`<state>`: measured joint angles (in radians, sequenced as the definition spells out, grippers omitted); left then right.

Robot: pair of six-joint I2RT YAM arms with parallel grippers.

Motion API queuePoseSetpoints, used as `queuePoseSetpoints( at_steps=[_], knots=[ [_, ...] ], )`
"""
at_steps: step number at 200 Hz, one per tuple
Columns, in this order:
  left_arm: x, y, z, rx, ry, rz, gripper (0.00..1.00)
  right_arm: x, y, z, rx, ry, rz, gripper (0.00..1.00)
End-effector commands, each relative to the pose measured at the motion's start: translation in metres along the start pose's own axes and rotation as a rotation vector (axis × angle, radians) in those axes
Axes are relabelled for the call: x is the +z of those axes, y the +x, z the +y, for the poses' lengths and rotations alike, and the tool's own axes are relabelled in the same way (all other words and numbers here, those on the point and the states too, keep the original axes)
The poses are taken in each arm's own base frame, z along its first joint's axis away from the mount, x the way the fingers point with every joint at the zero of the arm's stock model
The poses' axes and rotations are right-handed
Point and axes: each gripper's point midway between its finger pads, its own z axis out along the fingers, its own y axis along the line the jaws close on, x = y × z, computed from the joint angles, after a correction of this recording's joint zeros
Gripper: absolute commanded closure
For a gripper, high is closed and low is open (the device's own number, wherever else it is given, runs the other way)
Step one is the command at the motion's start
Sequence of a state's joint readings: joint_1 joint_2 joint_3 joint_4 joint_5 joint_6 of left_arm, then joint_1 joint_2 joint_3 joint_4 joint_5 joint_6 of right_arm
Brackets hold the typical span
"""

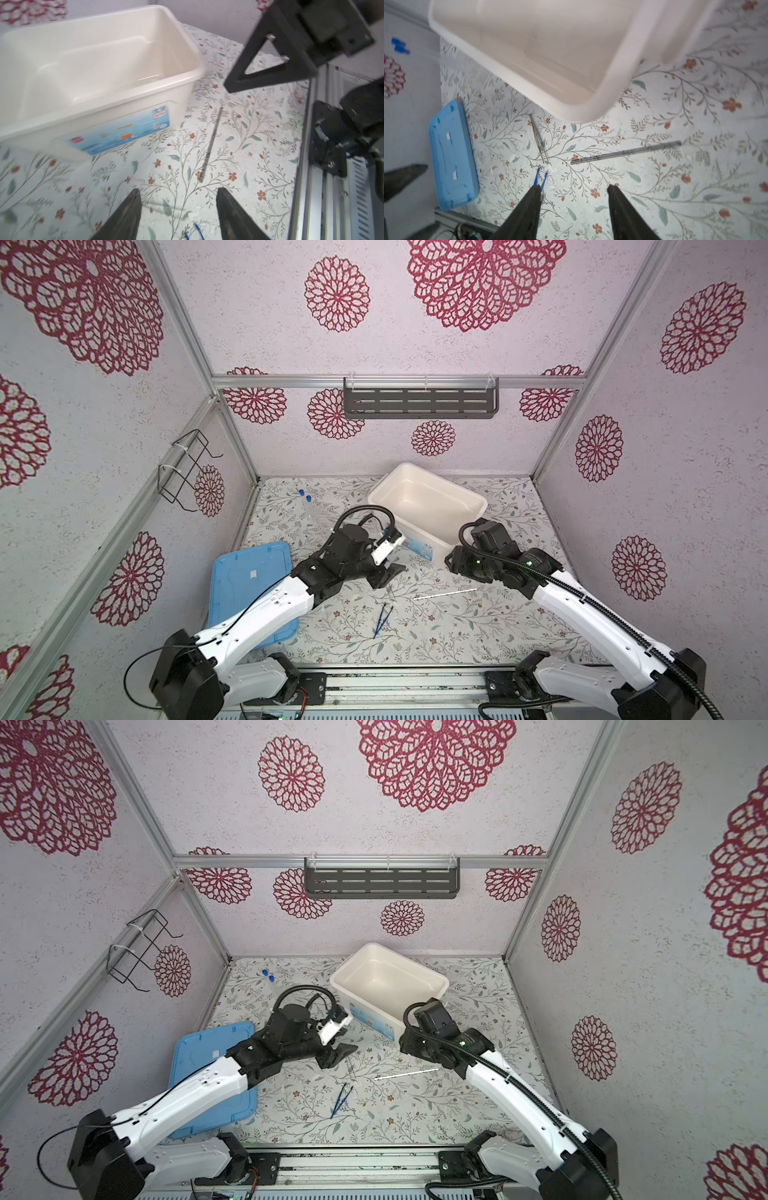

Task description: Organize the chemistry lab equipment

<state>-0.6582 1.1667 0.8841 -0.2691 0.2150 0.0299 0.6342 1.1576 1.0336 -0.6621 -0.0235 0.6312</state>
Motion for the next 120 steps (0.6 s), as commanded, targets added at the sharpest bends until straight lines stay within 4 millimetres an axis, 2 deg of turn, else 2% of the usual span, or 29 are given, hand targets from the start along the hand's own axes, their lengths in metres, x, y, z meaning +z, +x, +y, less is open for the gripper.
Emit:
queuePoseSetpoints(
  at_steps=[1,23,36,77,95,120],
  knots=[
    [-0.025,0.0,0.053,-0.194,-0.234,-0.039,0.29,0.011,0.021,0.017,-0.568,-0.097,0.112,0.41],
    [-0.057,0.004,0.098,-0.355,-0.446,-0.066,0.12,0.014,0.055,0.018,-0.933,-0.181,0.245,0.43],
    [-0.072,0.008,0.116,-0.425,-0.54,-0.072,0.07,0.016,0.065,0.019,-1.114,-0.194,0.284,0.43],
    [-0.091,0.028,0.142,-0.649,-0.614,-0.096,0.02,0.041,0.092,0.019,-1.52,-0.173,0.474,0.43],
    [-0.104,0.043,0.156,-0.78,-0.671,-0.09,0.01,0.056,0.097,0.022,-1.614,-0.171,0.529,0.43],
    [-0.116,0.063,0.166,-0.887,-0.703,-0.096,0.01,0.076,0.099,0.019,-1.688,-0.163,0.584,0.43]
  ],
)
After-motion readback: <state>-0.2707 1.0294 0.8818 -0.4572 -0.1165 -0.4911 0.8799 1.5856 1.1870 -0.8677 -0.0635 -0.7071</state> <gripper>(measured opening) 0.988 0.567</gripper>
